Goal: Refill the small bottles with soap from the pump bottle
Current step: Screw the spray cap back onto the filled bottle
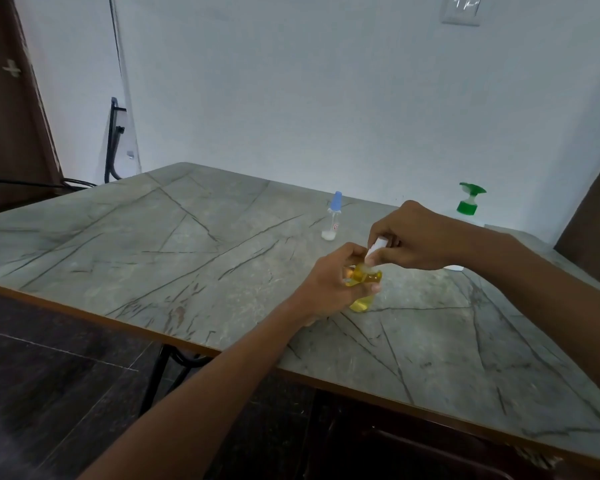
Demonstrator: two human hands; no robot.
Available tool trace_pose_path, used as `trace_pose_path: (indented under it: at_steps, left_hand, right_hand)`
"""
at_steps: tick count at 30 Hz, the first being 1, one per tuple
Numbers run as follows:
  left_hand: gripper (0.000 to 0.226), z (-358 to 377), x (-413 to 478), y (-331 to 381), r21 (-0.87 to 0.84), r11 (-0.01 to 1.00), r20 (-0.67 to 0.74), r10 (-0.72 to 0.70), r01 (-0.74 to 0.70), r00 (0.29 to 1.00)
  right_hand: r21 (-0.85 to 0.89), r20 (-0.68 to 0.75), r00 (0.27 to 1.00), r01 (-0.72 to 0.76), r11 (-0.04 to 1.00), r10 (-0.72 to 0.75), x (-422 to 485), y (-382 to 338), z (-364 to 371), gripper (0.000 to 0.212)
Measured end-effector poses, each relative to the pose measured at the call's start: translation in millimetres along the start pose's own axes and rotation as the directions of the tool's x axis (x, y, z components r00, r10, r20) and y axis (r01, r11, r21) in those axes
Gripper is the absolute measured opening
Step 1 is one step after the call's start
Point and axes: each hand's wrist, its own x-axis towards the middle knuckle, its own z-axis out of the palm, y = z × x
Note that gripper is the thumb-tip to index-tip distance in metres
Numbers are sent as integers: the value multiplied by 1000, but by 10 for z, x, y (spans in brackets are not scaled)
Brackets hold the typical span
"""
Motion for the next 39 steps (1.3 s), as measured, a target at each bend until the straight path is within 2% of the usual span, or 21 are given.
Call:
trace_pose_path:
  at_steps: [3, 5, 8, 11, 13, 16, 18, 21, 24, 27, 28, 30, 32, 35, 37, 39]
  left_hand:
    - [45, -3, 3, -14, 19, 1000, -2, 9, -9, 1000]
    - [44, 2, 9, -30, 24, 1000, -3, 12, -11, 1000]
    - [51, 16, 12, -41, 16, 1000, 12, 0, -1, 1000]
    - [57, 12, 20, -43, 8, 1000, 25, -28, 28, 999]
    - [56, 4, 25, -48, 0, 999, 31, -38, 38, 999]
    - [62, 4, 27, -64, 12, 999, 34, -50, 50, 998]
    - [61, 2, 30, -75, 20, 998, 32, -55, 54, 998]
    - [50, -5, 44, -76, 15, 997, 28, -71, 71, 997]
    - [55, -1, 59, -103, -3, 996, 31, -84, 85, 996]
    - [61, 16, 67, -136, -14, 996, 37, -92, 93, 995]
    - [62, 17, 70, -138, -16, 995, 43, -93, 94, 995]
    - [62, 13, 75, -131, -13, 996, 50, -87, 87, 995]
    - [54, 7, 74, -123, -8, 996, 49, -91, 91, 995]
    - [58, 8, 75, -136, -16, 995, 55, -97, 98, 994]
    - [65, 10, 77, -144, -16, 994, 55, -106, 107, 993]
    - [63, 9, 74, -143, -16, 994, 55, -106, 107, 993]
  right_hand:
    - [-69, -3, 1000, -24, 997, 24, 40, -6, 46, 69]
    - [-114, 7, 998, -64, 991, 65, 66, 6, 80, 75]
    - [-75, 14, 996, -87, 993, 88, 45, 49, 67, 65]
    - [141, -5, 997, -76, 987, 77, -23, 60, -94, 50]
    - [212, 69, 997, -46, 976, 33, -40, 73, -189, 37]
    - [178, 166, 986, 2, 984, -32, -3, 88, -164, 34]
    - [130, 154, 988, -10, 992, -10, 46, 89, -93, 30]
    - [39, 76, 997, 16, 999, -19, 86, 61, -34, 13]
    - [-115, 24, 1000, 4, 993, -1, 109, 14, 43, 58]
    - [-112, 26, 999, -41, 993, 45, 89, 12, 76, 74]
    - [-73, 19, 999, -33, 997, 34, 73, 12, 42, 74]
    - [57, 21, 999, -33, 998, 32, 56, 21, -72, 56]
    - [166, 112, 994, -16, 986, -3, 48, 24, -221, 39]
    - [127, 211, 975, 41, 991, -67, 74, 27, -285, 34]
    - [69, 183, 982, 36, 997, -48, 107, 6, -237, 28]
    - [15, 147, 989, 8, 1000, -10, 129, -23, -180, 18]
